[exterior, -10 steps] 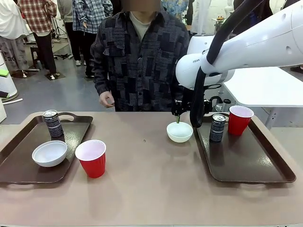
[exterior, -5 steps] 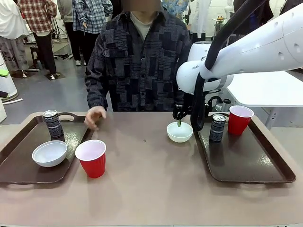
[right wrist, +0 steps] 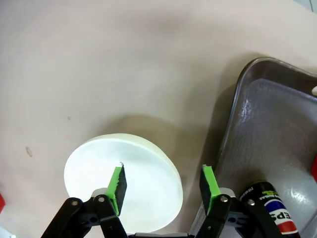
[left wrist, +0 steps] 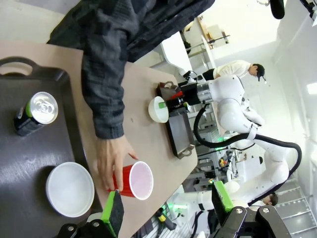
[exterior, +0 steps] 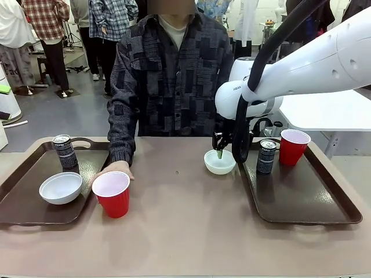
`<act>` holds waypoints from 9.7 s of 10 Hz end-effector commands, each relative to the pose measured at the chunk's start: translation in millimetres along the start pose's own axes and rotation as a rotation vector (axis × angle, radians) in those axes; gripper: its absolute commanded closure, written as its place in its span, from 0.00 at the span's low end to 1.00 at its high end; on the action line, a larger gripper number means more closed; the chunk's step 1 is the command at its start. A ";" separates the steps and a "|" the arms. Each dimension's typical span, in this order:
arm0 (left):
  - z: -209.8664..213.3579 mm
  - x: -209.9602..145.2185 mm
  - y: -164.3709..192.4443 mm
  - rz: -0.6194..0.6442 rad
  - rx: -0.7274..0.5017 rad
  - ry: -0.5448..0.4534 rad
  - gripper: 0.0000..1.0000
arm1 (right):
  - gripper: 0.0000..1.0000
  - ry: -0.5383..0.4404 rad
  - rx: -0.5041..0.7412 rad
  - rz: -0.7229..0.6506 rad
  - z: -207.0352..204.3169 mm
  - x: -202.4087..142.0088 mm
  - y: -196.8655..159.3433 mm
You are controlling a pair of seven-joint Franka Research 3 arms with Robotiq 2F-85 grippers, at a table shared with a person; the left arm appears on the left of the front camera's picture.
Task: Prepare tableware on both trays.
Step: Pick up a Picnic Bowl from the table and place it on a Handle tray.
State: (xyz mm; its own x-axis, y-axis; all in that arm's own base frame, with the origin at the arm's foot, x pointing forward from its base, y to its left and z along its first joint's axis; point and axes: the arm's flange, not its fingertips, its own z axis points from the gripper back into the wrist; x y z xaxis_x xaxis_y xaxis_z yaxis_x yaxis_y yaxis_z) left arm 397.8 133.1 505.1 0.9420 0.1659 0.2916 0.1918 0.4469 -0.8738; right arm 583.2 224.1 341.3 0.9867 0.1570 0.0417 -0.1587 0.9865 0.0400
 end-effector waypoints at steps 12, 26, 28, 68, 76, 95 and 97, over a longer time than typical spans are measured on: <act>2.9 -0.5 -1.0 -0.006 -0.002 0.009 0.05 | 1.00 0.168 -0.031 0.159 80.4 -69.0 12.7; 2.9 -0.5 -1.0 -0.006 -0.002 0.009 0.05 | 1.00 0.025 0.004 0.151 121.3 -174.1 -169.6; 2.9 -0.5 -1.0 -0.006 -0.002 0.009 0.05 | 1.00 0.050 -0.023 0.127 125.2 -174.1 -158.0; 2.9 -0.5 -1.0 -0.006 -0.002 0.009 0.05 | 0.00 -0.117 0.505 0.041 211.8 -229.4 -217.4; 2.9 -0.5 -1.0 -0.006 -0.002 0.009 0.05 | 0.00 -0.176 0.794 -0.275 200.7 -306.5 -386.6; 2.9 -0.5 -1.0 -0.006 -0.002 0.009 0.05 | 0.00 -0.182 0.796 -0.313 194.7 -312.4 -386.5; 2.9 -0.5 -1.0 -0.006 -0.002 0.009 0.05 | 0.00 -0.182 0.796 -0.313 194.7 -312.4 -386.5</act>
State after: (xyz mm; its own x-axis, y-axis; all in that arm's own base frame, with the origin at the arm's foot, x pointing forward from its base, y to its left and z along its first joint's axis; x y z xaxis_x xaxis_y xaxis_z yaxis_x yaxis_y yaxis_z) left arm 398.0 133.3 505.3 0.9420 0.1658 0.2918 0.1920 0.4468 -0.8738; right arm 330.6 -217.3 509.0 0.9808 -0.1815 0.0719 0.0664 0.6566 0.7513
